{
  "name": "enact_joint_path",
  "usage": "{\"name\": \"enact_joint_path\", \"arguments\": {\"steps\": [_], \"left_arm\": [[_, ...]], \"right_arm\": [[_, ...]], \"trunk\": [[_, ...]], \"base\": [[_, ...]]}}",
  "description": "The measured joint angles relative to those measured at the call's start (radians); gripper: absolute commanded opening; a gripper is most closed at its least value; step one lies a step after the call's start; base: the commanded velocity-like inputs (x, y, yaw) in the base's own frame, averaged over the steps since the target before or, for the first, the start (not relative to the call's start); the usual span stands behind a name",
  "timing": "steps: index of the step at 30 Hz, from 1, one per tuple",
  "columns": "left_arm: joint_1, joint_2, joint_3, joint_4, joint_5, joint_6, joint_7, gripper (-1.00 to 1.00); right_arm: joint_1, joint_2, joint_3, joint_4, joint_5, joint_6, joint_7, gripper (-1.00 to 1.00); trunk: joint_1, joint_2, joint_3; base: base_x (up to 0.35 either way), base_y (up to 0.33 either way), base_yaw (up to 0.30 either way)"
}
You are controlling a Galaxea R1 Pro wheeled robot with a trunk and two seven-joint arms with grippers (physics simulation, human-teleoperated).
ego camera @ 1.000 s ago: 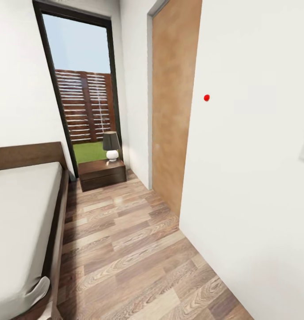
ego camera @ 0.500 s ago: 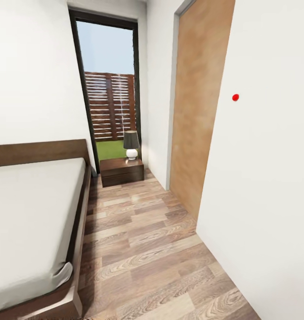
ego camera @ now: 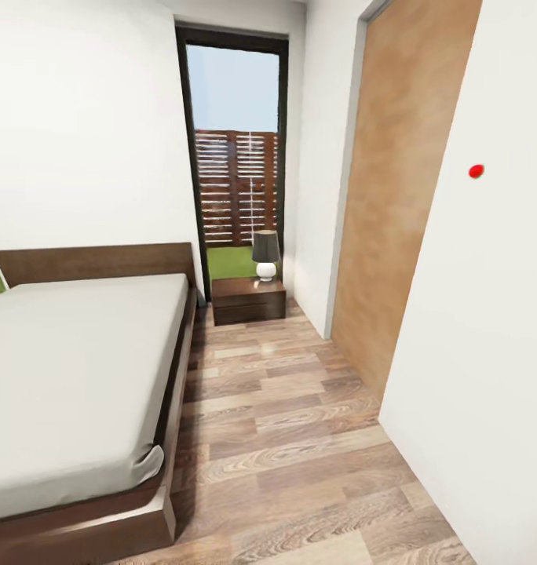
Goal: In the bedroom, move the book from the bed onto either nightstand, and place the two sandals side by side next to the bed.
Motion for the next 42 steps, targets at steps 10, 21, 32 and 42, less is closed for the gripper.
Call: {"name": "enact_joint_path", "arguments": {"steps": [10,21,32,42], "left_arm": [[0.000,0.000,0.000,0.000,0.000,0.000,0.000,1.00],[0.000,0.000,0.000,0.000,0.000,0.000,0.000,1.00],[0.000,0.000,0.000,0.000,0.000,0.000,0.000,1.00],[0.000,0.000,0.000,0.000,0.000,0.000,0.000,1.00]], "right_arm": [[0.000,0.000,0.001,0.000,0.000,-0.001,0.000,1.00],[0.000,0.000,0.000,0.000,0.000,-0.005,-0.005,1.00],[0.000,-0.001,0.000,0.000,-0.001,0.002,-0.006,1.00],[0.000,0.000,0.004,0.000,0.000,-0.004,-0.006,1.00]], "trunk": [[0.000,0.000,0.000],[0.000,0.000,0.000],[0.000,0.000,0.000],[0.000,0.000,0.000]], "base": [[0.000,0.000,0.294],[0.000,0.000,0.294],[0.000,0.000,0.294],[0.000,0.000,0.296]]}}
